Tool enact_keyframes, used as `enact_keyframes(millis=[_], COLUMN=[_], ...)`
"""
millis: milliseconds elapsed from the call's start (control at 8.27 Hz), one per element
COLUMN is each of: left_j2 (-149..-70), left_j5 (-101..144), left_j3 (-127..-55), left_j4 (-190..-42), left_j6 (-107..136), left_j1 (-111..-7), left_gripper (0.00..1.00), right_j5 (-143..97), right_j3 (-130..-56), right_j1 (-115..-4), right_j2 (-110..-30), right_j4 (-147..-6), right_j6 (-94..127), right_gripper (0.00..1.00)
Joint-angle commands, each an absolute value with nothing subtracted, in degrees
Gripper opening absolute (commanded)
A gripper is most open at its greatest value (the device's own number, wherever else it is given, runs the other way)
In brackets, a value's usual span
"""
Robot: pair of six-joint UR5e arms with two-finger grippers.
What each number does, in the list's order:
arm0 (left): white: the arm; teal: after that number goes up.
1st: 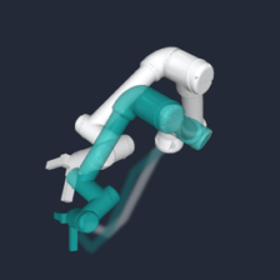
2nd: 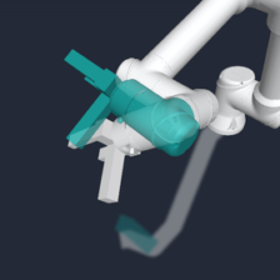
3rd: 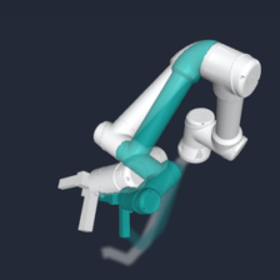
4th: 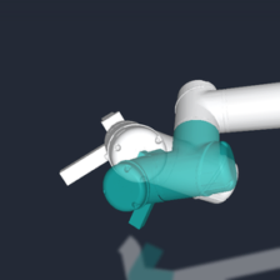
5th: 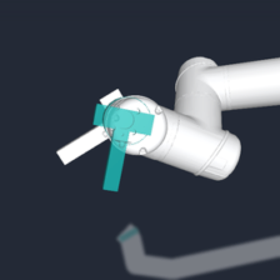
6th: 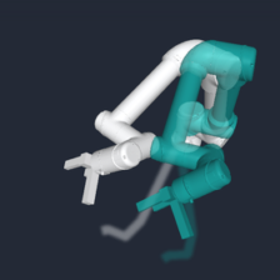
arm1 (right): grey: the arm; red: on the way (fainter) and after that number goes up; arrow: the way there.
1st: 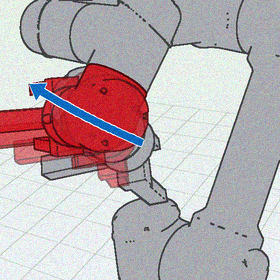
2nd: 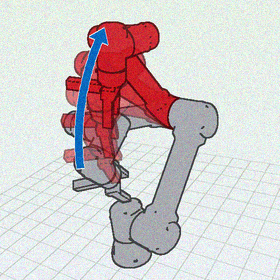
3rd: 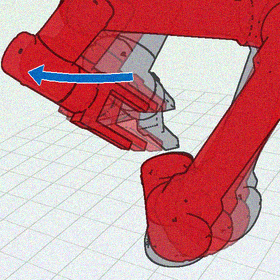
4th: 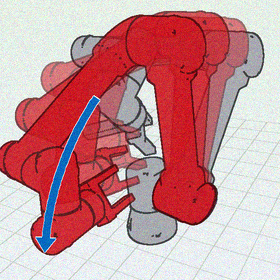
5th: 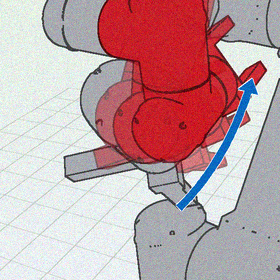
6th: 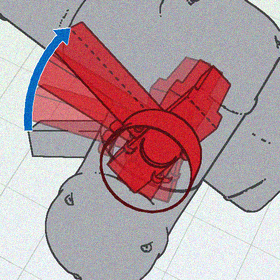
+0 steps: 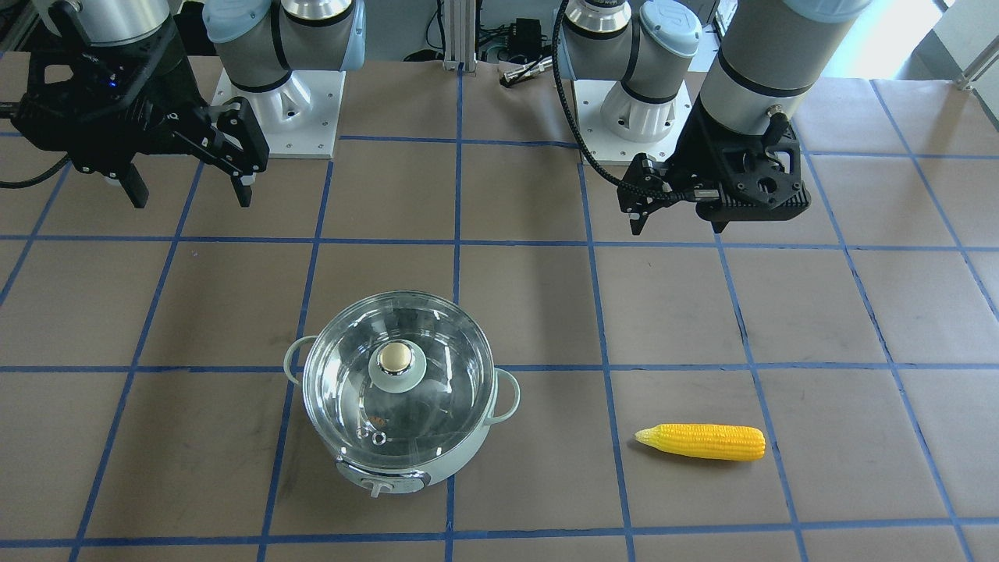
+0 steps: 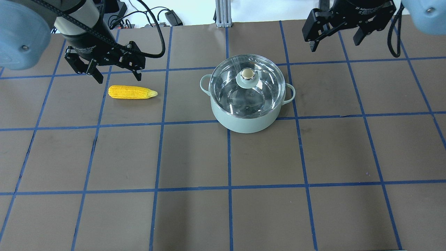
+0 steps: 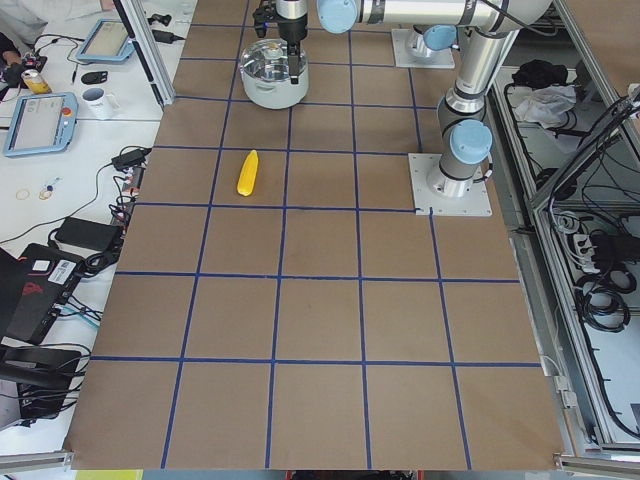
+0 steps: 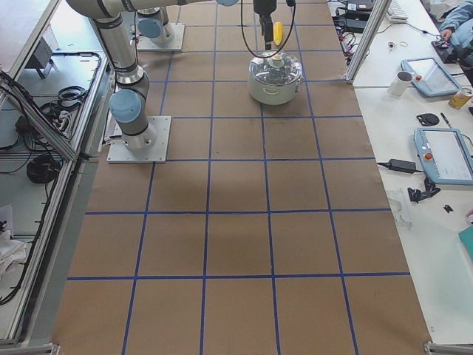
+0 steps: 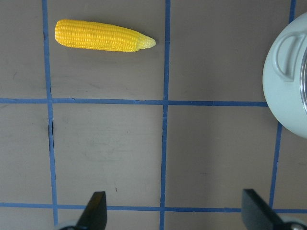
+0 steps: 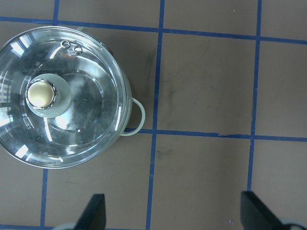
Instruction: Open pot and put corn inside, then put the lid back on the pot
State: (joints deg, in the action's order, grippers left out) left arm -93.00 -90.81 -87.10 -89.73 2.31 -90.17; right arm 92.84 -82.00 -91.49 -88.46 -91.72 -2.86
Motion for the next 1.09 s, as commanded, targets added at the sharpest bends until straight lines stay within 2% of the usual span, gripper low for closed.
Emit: enact_keyframes(millis=[0, 363, 605, 726, 968], left_j2=[-92.6, -92.9, -94.5, -96.1, -99.4], left_j5=[-91.1, -91.1, -91.1, -90.9, -90.9], left_j3=[-87.1, -87.0, -87.2, -87.3, -87.8], left_j4=[-89.7, -88.5, -82.5, -76.7, -74.5], left_j6=[2.4, 2.3, 3.3, 4.0, 14.7], left_j1=[-90.2, -88.9, -84.1, -81.1, -79.7], left_gripper=[1.0, 1.0, 1.0, 1.0, 1.0], right_j5=[92.5, 90.9, 90.5, 89.8, 89.9], right_j3=[-82.0, -81.0, -80.2, -80.0, -79.0], right_j1=[-91.6, -91.6, -91.7, -93.1, -98.2], right_j2=[-88.3, -84.1, -80.4, -78.8, -73.9], right_j4=[-92.2, -98.4, -99.4, -100.6, -105.4], right_j6=[-3.7, -2.6, 1.8, 6.5, 15.4], right_gripper=[1.0, 1.0, 1.0, 1.0, 1.0])
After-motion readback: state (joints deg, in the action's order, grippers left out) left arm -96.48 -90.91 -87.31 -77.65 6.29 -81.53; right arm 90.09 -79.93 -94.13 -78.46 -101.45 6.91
